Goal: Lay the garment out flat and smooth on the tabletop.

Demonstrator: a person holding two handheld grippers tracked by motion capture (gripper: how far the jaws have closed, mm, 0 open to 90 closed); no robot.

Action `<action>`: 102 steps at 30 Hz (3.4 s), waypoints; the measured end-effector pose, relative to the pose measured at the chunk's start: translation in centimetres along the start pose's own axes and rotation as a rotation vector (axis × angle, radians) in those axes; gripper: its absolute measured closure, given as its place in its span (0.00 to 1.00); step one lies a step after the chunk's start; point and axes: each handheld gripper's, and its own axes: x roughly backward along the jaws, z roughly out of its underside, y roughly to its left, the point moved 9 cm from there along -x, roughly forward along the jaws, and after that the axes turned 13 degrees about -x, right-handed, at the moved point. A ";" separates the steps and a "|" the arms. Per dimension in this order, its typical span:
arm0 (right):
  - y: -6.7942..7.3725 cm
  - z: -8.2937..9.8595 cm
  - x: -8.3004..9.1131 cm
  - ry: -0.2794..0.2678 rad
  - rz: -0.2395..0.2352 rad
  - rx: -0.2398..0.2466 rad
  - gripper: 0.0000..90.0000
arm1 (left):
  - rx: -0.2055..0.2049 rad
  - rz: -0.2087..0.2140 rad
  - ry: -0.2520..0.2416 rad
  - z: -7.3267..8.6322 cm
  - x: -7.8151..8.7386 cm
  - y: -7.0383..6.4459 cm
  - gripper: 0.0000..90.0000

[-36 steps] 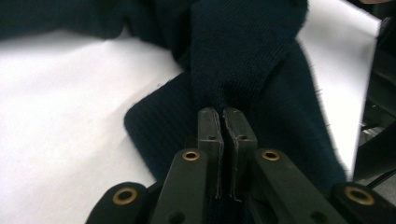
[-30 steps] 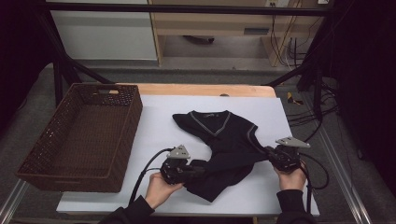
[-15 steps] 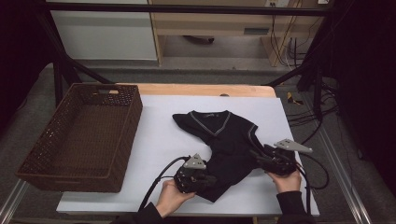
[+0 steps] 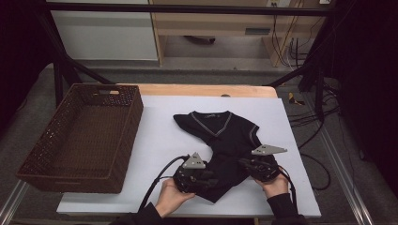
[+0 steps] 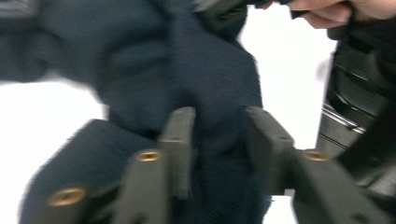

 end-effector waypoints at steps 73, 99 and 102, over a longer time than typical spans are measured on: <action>-0.7 4.6 3.5 0.105 0.015 0.011 0.70 | 0.190 0.075 0.072 4.4 -0.9 5.4 0.65; 1.6 4.2 2.6 0.118 -0.063 0.028 0.94 | 0.023 0.036 0.068 2.4 2.0 0.6 0.71; 0.6 6.2 2.8 0.175 -0.055 0.010 0.93 | 0.047 -0.079 0.073 1.9 1.8 3.7 0.53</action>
